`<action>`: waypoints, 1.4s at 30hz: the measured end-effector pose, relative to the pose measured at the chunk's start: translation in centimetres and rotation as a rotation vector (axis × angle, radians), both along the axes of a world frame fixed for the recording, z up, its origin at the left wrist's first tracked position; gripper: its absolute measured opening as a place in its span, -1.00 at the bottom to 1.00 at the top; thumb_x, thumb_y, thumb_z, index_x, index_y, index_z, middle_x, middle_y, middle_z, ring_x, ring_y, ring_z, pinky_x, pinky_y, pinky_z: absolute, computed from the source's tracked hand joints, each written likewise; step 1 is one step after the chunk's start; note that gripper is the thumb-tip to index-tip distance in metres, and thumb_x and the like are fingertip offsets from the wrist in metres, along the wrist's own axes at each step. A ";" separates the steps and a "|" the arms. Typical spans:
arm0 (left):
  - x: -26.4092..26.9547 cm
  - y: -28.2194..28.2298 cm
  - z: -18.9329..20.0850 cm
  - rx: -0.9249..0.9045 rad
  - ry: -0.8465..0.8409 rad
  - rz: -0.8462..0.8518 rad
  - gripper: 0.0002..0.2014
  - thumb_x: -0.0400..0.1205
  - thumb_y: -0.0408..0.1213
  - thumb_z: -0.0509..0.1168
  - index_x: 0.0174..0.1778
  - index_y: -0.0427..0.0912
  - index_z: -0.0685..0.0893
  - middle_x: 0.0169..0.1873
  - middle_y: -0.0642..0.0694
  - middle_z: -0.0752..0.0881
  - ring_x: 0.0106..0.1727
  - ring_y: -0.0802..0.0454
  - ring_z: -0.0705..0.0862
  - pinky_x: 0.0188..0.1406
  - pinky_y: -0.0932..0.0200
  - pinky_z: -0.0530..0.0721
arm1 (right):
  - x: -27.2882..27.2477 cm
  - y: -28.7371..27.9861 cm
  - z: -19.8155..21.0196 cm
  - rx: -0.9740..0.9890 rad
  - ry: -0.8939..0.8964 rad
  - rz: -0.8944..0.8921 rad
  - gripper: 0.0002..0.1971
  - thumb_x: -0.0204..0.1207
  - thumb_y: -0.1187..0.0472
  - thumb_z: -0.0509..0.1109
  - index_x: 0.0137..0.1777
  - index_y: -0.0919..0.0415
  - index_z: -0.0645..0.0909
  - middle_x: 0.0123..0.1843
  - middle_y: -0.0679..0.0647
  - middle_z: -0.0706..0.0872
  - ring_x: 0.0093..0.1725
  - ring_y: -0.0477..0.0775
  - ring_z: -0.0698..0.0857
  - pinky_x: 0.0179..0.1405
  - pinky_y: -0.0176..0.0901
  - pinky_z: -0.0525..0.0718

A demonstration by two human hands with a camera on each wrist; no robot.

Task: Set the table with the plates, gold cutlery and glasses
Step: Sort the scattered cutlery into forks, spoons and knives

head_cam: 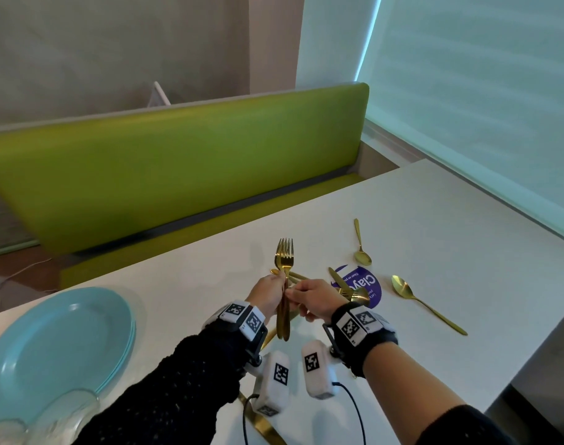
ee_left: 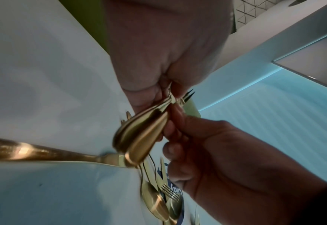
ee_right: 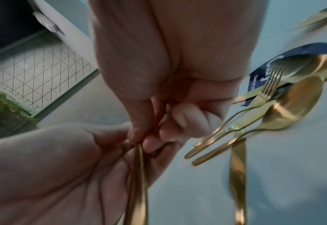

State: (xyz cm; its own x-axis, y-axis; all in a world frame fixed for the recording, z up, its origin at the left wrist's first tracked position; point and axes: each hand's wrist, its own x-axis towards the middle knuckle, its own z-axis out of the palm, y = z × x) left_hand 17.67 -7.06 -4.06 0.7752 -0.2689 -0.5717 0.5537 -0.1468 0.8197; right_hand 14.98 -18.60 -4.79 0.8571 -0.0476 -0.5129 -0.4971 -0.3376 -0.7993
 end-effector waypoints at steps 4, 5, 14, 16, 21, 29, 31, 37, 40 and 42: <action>0.2 0.1 0.0 0.000 -0.003 -0.017 -0.73 0.75 -0.24 0.07 -0.18 -0.24 0.57 -0.27 -0.21 0.61 -0.17 -0.16 0.61 0.20 -0.24 0.68 | 0.3 1.0 0.1 -0.012 -0.006 -0.004 -0.76 0.62 0.18 0.30 -0.30 0.15 0.57 -0.41 0.02 0.62 -0.53 -0.08 0.47 -0.62 -0.36 0.42; 0.3 0.2 0.0 0.015 -0.012 -0.013 -0.75 0.74 -0.25 0.07 -0.15 -0.25 0.57 -0.21 -0.24 0.62 -0.14 -0.17 0.62 0.19 -0.25 0.69 | 0.4 1.2 0.0 -0.031 -0.010 0.002 -0.76 0.62 0.17 0.30 -0.30 0.14 0.58 -0.41 0.01 0.63 -0.53 -0.09 0.46 -0.63 -0.37 0.41; 3.6 2.7 -0.6 0.128 0.013 0.152 -0.80 0.76 -0.26 -0.01 0.03 -0.28 0.47 -0.34 -0.15 0.57 -0.41 0.02 0.55 -0.34 0.18 0.62 | 3.7 -1.7 -1.6 -0.539 0.011 -0.072 -0.86 0.56 0.13 0.31 -0.12 0.15 0.67 -0.15 0.04 0.74 -0.13 0.04 0.70 -0.13 -0.16 0.69; 4.2 3.4 -0.6 0.165 -0.017 0.157 -0.79 0.76 -0.26 -0.01 0.04 -0.29 0.48 -0.37 -0.12 0.53 -0.44 0.05 0.47 -0.43 0.22 0.52 | 4.4 -3.0 -2.1 -0.662 0.048 -0.092 -0.77 0.56 0.22 0.23 0.01 0.23 0.72 -0.01 0.14 0.78 0.03 0.14 0.72 0.05 -0.08 0.72; 5.5 4.3 -1.2 0.234 -0.056 0.131 -0.80 0.75 -0.27 0.00 -0.01 -0.27 0.48 -0.39 -0.09 0.51 -0.45 0.07 0.44 -0.48 0.22 0.42 | 5.8 -4.5 -3.4 -0.911 0.111 0.051 -0.71 0.64 0.22 0.18 0.24 0.21 0.66 0.23 0.12 0.71 0.24 0.12 0.67 0.14 -0.16 0.65; 6.6 4.9 -1.8 0.263 -0.031 0.109 -0.78 0.76 -0.25 -0.01 0.02 -0.25 0.51 -0.38 -0.08 0.49 -0.45 0.07 0.42 -0.46 0.24 0.40 | 7.1 -4.6 -5.8 -1.033 0.187 0.200 -0.75 0.60 0.24 0.20 0.11 0.18 0.71 0.09 0.11 0.77 0.09 0.10 0.74 0.00 -0.13 0.71; 6.7 4.9 -1.9 0.274 -0.033 0.108 -0.78 0.75 -0.24 -0.02 0.01 -0.25 0.50 -0.38 -0.08 0.49 -0.45 0.07 0.42 -0.46 0.23 0.40 | 7.2 -4.5 -5.9 -1.061 0.184 0.215 -0.74 0.60 0.28 0.18 0.12 0.22 0.69 0.09 0.12 0.77 0.08 0.10 0.75 -0.01 -0.13 0.69; 6.7 4.9 -1.9 0.297 -0.046 0.056 -0.83 0.74 -0.28 0.01 0.04 -0.24 0.48 -0.37 -0.06 0.49 -0.42 0.09 0.42 -0.45 0.26 0.39 | 6.7 -4.2 -5.4 -1.109 0.151 0.241 -0.71 0.63 0.32 0.10 0.23 0.27 0.59 0.18 0.15 0.71 0.17 0.10 0.70 0.03 -0.14 0.65; 6.7 4.8 -1.8 0.341 -0.078 -0.004 -0.84 0.73 -0.30 0.03 0.06 -0.24 0.49 -0.35 -0.05 0.50 -0.39 0.08 0.44 -0.41 0.26 0.42 | 6.3 -4.0 -4.6 -1.129 0.052 0.201 -0.72 0.62 0.29 0.13 0.22 0.18 0.60 0.18 0.10 0.68 0.27 0.09 0.58 0.09 -0.11 0.62; 6.7 4.7 -1.6 0.380 -0.100 -0.045 -0.82 0.73 -0.29 0.03 0.07 -0.25 0.51 -0.31 -0.07 0.54 -0.33 0.04 0.49 -0.34 0.23 0.48 | 6.1 -3.7 -3.6 -1.148 -0.057 0.206 -0.76 0.62 0.26 0.19 0.21 0.15 0.61 0.16 0.06 0.66 0.29 0.07 0.52 0.13 -0.12 0.61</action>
